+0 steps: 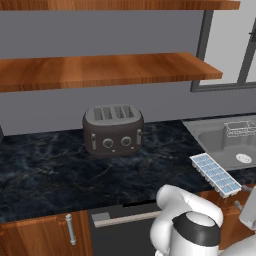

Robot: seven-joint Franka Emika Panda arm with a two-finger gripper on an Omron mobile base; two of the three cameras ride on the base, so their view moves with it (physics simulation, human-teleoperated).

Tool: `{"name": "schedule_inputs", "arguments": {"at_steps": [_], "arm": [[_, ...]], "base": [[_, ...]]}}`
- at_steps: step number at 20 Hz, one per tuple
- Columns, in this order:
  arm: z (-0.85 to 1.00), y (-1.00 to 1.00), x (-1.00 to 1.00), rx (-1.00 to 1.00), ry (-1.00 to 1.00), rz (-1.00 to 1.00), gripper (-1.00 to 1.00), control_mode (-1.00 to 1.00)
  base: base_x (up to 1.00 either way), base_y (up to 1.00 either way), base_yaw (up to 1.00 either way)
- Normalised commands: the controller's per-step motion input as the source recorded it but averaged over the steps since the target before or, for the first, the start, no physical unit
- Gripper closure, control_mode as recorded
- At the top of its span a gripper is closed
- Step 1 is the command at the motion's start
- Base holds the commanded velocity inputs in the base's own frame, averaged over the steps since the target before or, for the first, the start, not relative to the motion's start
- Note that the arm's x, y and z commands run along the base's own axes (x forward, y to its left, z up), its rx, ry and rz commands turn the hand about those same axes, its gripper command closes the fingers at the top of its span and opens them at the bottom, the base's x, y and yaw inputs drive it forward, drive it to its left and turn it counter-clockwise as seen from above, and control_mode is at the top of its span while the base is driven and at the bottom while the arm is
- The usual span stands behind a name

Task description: The ice cube tray has been filled with water. Take the tray and place it in the freezer to make ice. Close the freezer door after placing the tray.

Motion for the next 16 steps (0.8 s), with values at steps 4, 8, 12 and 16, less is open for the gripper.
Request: {"name": "schedule_inputs", "arguments": {"at_steps": [4, 8, 12, 16], "arm": [[-0.17, 0.0, 0.0, 0.0, 0.0, 0.0, -1.0, -1.0], [-0.14, 0.0, 0.09, 0.0, 0.0, 0.0, -1.0, -1.0], [-0.08, 0.0, 0.16, 0.0, 0.0, 0.0, -1.0, -1.0], [-0.1, 0.0, 0.13, 0.0, 0.0, 0.0, -1.0, -1.0]], "base": [[0.0, 0.0, 0.0], [0.0, 0.0, 0.0], [0.0, 0.0, 0.0], [0.0, 0.0, 0.0]]}}
